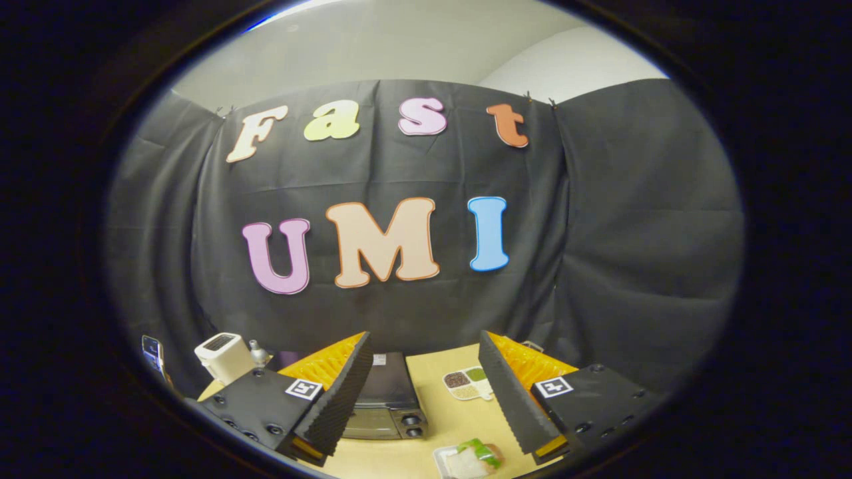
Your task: Open the toaster oven, put the food inside, and close the toaster oven door.
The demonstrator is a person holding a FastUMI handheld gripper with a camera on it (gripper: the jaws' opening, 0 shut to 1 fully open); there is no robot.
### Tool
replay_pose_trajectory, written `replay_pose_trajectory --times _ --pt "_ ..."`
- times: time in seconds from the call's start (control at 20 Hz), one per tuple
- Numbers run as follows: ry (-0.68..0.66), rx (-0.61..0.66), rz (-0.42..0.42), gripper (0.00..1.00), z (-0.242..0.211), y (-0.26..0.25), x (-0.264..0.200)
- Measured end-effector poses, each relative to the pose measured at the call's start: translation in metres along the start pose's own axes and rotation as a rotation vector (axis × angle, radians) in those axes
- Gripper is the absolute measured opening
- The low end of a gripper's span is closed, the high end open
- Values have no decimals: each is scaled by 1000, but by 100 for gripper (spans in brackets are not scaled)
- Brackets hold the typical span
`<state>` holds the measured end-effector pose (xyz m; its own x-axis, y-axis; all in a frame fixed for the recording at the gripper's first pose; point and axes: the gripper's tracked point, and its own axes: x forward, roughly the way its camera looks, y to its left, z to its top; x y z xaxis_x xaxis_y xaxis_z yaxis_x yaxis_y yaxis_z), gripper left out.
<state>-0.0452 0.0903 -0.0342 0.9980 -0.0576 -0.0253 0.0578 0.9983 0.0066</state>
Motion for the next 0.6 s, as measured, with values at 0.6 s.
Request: replay_pose_trajectory --times 0.6 --pt "82 45 197 100 -95 137 21"
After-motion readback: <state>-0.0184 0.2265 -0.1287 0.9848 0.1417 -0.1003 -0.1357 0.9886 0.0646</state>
